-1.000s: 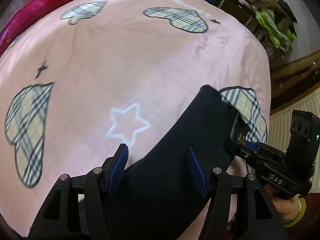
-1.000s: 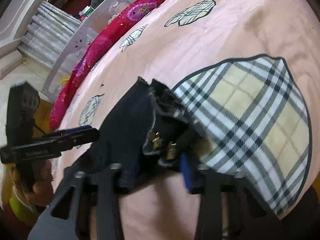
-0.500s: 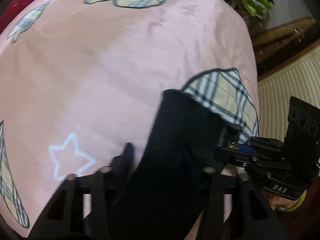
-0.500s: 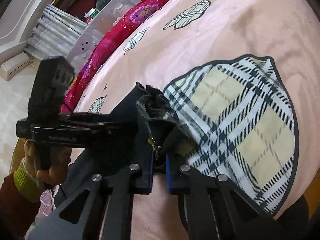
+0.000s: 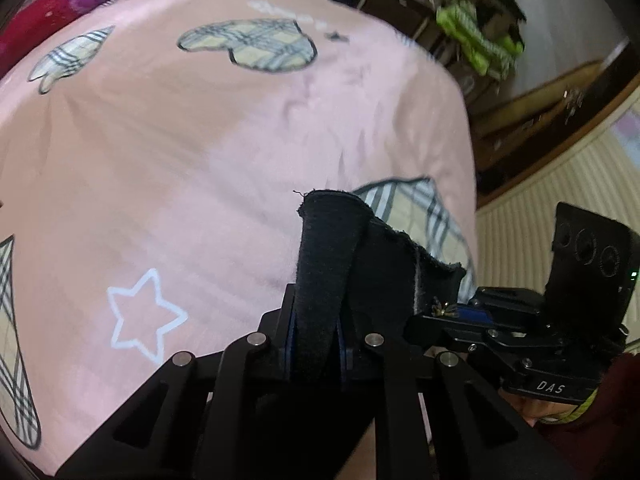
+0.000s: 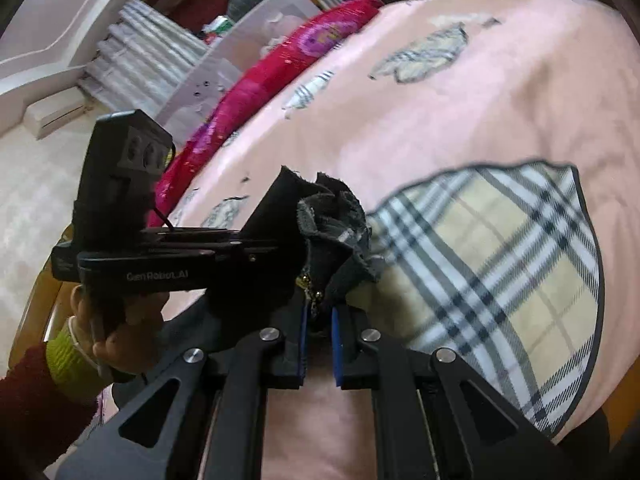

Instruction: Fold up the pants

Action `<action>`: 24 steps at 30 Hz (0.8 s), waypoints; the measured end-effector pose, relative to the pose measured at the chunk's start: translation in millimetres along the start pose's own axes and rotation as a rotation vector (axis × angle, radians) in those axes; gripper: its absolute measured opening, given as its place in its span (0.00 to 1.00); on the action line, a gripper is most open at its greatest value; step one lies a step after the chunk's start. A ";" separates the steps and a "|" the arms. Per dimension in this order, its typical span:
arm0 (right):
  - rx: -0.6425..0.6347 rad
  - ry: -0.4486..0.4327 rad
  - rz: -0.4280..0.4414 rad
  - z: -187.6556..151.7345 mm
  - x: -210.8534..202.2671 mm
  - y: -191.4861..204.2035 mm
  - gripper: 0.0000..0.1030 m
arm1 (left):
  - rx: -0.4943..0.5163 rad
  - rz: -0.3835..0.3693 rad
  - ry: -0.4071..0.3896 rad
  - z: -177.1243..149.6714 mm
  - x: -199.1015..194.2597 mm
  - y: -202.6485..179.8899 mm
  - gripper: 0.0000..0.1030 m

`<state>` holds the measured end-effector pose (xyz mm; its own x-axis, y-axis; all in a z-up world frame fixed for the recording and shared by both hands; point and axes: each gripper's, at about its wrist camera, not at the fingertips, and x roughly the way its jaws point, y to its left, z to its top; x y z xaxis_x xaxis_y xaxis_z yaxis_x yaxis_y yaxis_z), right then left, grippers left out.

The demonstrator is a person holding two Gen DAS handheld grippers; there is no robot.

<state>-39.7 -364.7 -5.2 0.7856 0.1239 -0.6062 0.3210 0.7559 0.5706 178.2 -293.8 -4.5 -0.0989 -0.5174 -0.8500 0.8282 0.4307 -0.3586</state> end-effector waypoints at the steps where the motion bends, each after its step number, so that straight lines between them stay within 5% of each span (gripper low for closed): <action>1: -0.009 -0.001 0.016 3.2 -0.5 5.3 0.10 | -0.011 -0.005 -0.021 -2.5 -7.9 0.9 0.14; 13: -0.128 0.047 0.331 8.6 4.2 72.4 0.10 | -0.123 -0.024 -0.237 -64.8 -108.7 22.3 0.13; 24: -0.209 0.194 0.444 -12.5 57.4 128.5 0.10 | -0.260 0.045 -0.306 -138.7 -151.9 60.6 0.09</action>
<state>40.1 -252.4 26.4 0.7034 0.5630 -0.4338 -0.1484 0.7132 0.6851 167.0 -86.6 49.4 0.1353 -0.6729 -0.7272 0.6565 0.6106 -0.4429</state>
